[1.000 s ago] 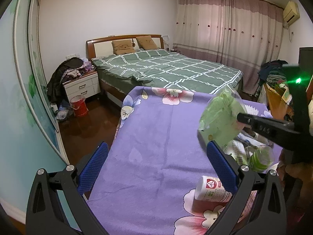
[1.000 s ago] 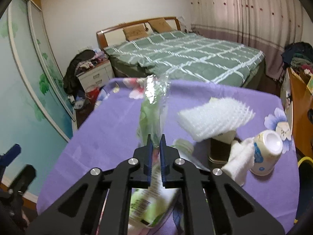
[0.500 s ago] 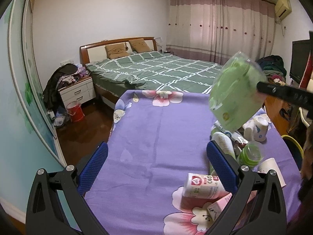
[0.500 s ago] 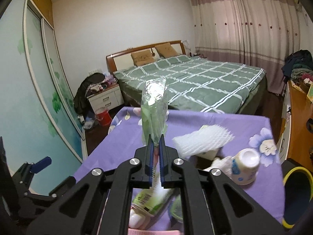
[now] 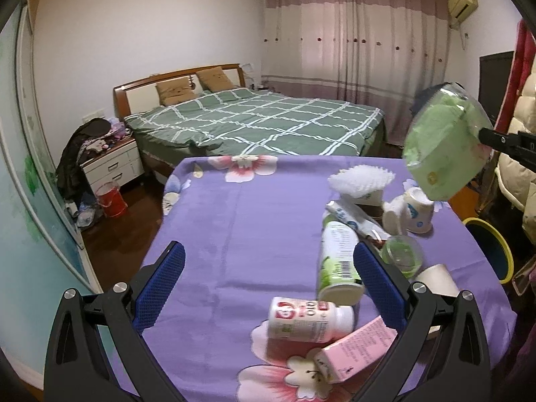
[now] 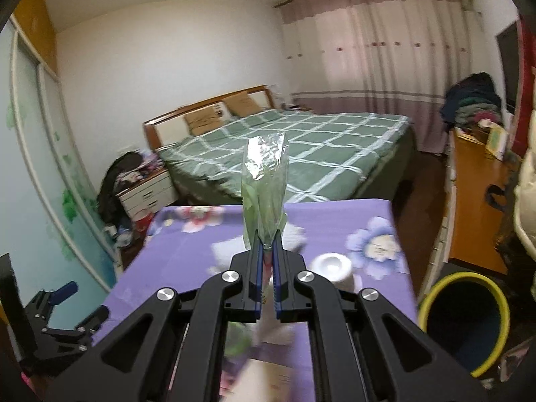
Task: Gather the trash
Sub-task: 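Carry the green bag over the yellow-rimmed bin and open the right gripper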
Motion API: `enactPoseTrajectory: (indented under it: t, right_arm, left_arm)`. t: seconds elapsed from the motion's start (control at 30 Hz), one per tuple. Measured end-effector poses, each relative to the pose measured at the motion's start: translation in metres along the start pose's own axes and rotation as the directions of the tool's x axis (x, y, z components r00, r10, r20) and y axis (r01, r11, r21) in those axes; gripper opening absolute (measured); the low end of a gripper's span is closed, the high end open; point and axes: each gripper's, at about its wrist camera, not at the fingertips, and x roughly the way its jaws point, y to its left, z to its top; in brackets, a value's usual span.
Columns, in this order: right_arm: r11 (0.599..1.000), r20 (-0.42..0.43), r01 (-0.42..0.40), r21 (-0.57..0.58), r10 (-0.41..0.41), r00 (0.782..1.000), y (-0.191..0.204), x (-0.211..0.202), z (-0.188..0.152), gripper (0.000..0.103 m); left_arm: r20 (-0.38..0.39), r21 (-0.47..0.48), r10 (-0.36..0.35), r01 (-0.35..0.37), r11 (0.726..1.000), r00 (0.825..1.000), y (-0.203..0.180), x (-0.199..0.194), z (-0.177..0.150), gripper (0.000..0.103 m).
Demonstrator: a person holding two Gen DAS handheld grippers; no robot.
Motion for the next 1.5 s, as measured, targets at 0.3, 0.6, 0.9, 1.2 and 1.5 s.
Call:
enactPoseTrajectory:
  t: [0.3, 0.6, 0.9, 1.2, 1.5]
  right_arm:
    - [0.965, 0.021, 0.257, 0.061, -0.258, 0.966, -0.080, -0.021, -0.027, 0.005]
    - [0.905, -0.064, 0.396, 0.154, -0.391, 0.918, -0.162, -0.018, -0.067, 0.005]
    - [0.852, -0.173, 0.485, 0.195, -0.457, 0.872, -0.211, -0.002, -0.095, 0.006]
    - [0.835, -0.189, 0.503, 0.225, -0.469, 0.863, -0.229, -0.003, -0.103, 0.026]
    - [0.855, -0.185, 0.471, 0.216, -0.437, 0.880, -0.214, -0.001, -0.101, 0.032]
  left_arm:
    - [-0.010, 0.054, -0.063, 0.064, 0.997, 0.998, -0.041, 0.009, 0.005, 0.099]
    - [-0.028, 0.117, -0.137, 0.139, 0.983, 0.990, -0.090, 0.010, 0.008, 0.099]
    - [-0.055, 0.169, -0.182, 0.189, 0.967, 0.982, -0.130, 0.009, 0.006, 0.099]
    - [-0.077, 0.191, -0.196, 0.208, 0.959, 0.978, -0.143, 0.011, 0.002, 0.099]
    - [-0.116, 0.201, -0.188, 0.209, 0.957, 0.975, -0.133, 0.014, -0.015, 0.099]
